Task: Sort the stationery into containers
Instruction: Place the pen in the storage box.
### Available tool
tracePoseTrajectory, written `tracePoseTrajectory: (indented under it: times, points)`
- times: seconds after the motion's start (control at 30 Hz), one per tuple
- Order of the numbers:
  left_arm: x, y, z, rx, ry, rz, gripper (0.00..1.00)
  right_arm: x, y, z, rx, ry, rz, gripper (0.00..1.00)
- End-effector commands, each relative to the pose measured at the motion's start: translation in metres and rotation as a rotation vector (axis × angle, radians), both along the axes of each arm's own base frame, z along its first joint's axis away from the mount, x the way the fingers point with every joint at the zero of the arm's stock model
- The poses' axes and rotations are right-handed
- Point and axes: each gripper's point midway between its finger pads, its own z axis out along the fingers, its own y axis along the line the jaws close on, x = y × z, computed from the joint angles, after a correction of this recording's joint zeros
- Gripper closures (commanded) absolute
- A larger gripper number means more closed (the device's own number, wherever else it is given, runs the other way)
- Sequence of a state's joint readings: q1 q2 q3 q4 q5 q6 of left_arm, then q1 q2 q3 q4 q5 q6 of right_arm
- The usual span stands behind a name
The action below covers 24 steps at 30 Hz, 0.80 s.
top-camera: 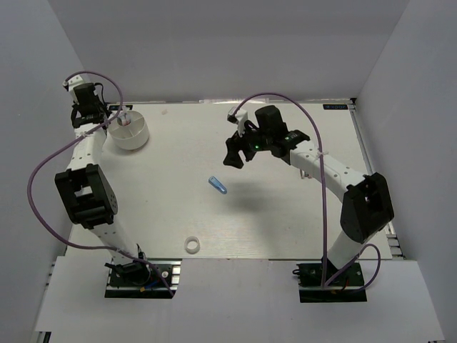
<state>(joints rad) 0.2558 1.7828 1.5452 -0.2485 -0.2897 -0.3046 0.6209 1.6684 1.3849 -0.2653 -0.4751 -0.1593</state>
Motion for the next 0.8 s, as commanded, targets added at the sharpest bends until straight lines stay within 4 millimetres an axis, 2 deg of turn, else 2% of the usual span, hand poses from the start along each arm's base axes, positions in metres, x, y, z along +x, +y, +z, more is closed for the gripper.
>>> tracePoseTrajectory:
  times: [0.0, 0.1, 0.27, 0.53, 0.7, 0.77]
  points:
    - [0.015, 0.003, 0.033, -0.002, -0.101, -0.034, 1.00, -0.003, -0.001, -0.010, 0.001, 0.041, 0.008, 0.21]
    - [0.022, 0.004, 0.034, -0.013, -0.117, -0.062, 1.00, -0.002, -0.002, -0.012, 0.000, 0.047, 0.009, 0.21]
    - [0.032, -0.004, 0.022, -0.052, -0.108, -0.132, 1.00, -0.002, -0.003, -0.018, -0.004, 0.058, 0.010, 0.21]
    - [0.034, -0.004, 0.002, -0.050, -0.059, -0.147, 1.00, 0.001, -0.009, -0.024, -0.010, 0.078, -0.004, 0.21]
    - [0.036, -0.001, -0.004, -0.046, -0.047, -0.140, 1.00, 0.001, -0.008, -0.023, -0.009, 0.082, -0.004, 0.21]
    - [0.035, -0.001, -0.004, -0.048, -0.045, -0.135, 0.95, 0.002, -0.009, -0.023, -0.010, 0.079, -0.008, 0.21]
